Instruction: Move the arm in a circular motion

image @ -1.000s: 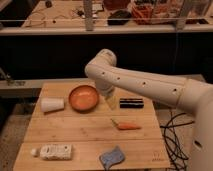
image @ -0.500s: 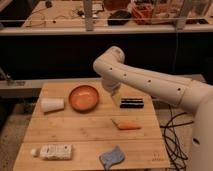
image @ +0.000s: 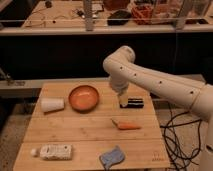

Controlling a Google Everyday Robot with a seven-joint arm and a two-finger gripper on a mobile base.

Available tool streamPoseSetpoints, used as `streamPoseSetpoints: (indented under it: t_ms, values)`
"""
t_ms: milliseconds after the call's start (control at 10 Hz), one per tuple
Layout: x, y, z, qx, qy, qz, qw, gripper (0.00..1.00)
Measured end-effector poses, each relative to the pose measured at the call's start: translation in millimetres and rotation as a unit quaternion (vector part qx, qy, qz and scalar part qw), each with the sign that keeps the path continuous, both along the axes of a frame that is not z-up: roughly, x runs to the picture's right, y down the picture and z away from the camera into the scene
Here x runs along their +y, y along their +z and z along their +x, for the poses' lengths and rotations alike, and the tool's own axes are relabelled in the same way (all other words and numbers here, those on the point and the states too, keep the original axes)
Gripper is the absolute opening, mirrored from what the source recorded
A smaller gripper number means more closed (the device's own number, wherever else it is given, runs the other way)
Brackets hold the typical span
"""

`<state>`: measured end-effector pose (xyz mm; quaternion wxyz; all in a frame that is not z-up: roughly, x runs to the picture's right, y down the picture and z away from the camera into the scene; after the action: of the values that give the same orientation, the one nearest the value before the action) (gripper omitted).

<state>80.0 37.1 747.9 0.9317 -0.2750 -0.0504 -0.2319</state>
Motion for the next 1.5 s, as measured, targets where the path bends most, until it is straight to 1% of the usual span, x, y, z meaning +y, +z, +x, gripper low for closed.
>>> streamPoseSetpoints:
  t_ms: [100, 200, 300, 400, 500, 600, 700, 800, 900, 1000, 1100, 1200, 1300, 1400, 1500]
  values:
    - [0.8, -0.9, 1.4, 0.001, 0.002, 0.0, 1.0, 0.54]
    - [2.4, -2.4, 4.4, 0.002, 0.006, -0.001, 1.0, 0.46]
    - [3.6, -3.8, 14.9, 0.004, 0.014, -0.002, 0.9999, 0.42]
    - [4.8, -5.1, 28.3, 0.007, 0.019, -0.004, 0.9998, 0.41]
    - [7.0, -8.0, 39.7, 0.01, 0.029, -0.006, 0.9995, 0.34]
    - [8.2, -10.1, 45.2, 0.012, 0.036, -0.007, 0.9993, 0.26]
    - [8.2, -11.9, 50.4, 0.011, 0.042, -0.009, 0.999, 0.13]
    - [10.7, -13.0, 57.1, 0.011, 0.047, -0.012, 0.9987, 0.09]
    - [12.2, -13.9, 69.9, 0.014, 0.051, -0.012, 0.9985, 0.08]
    - [15.3, -15.5, 86.8, 0.017, 0.058, -0.014, 0.9981, 0.08]
    - [18.6, -16.1, 93.6, 0.018, 0.062, -0.016, 0.9978, 0.13]
    - [21.5, -16.5, 97.1, 0.018, 0.066, -0.019, 0.9975, 0.21]
    - [26.2, -20.0, 108.4, 0.018, 0.072, -0.022, 0.997, 0.34]
    - [30.7, -23.9, 119.2, 0.018, 0.078, -0.025, 0.9965, 0.45]
    - [34.3, -26.3, 126.1, 0.02, 0.08, -0.026, 0.9963, 0.53]
